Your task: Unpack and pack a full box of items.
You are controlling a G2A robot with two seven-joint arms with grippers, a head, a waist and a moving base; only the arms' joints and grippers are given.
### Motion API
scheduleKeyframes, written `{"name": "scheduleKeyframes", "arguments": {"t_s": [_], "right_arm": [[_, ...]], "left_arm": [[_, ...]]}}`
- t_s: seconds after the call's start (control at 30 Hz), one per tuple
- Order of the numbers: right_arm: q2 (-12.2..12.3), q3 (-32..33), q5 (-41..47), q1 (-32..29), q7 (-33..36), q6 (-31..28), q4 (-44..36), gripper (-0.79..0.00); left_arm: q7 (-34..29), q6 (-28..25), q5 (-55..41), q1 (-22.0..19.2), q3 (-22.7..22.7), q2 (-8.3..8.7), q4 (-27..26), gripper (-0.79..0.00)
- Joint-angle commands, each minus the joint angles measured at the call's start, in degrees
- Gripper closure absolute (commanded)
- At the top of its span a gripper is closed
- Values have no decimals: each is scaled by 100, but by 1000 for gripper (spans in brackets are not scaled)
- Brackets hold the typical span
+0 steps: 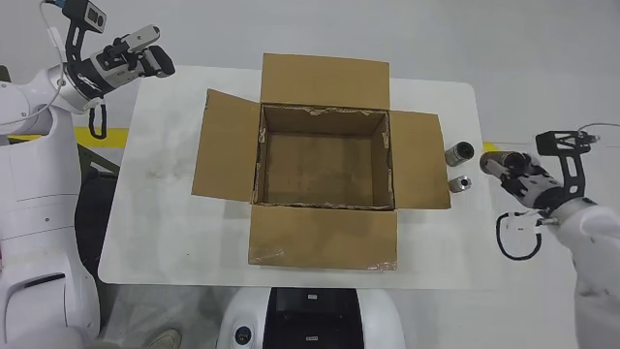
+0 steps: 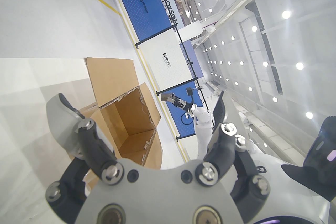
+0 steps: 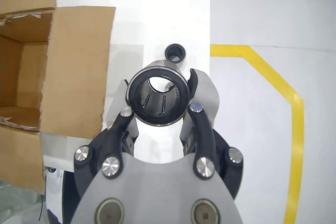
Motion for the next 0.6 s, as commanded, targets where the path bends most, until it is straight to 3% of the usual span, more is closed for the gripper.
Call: {"name": "scheduleKeyframes", "arguments": {"t_s": [0.0,0.3,0.57], "right_arm": [[2,-133,73,95,-31,-25,-91,0],[22,-1145,-66,875,-135,-281,-346,0],[-24,-2462,-295,1874,-83,-218,-213,0]], "left_arm": [[0,0,0,0,0,0,0,-785],[0,0,0,0,0,0,0,-785],[0,0,0,0,0,0,0,-785]]}}
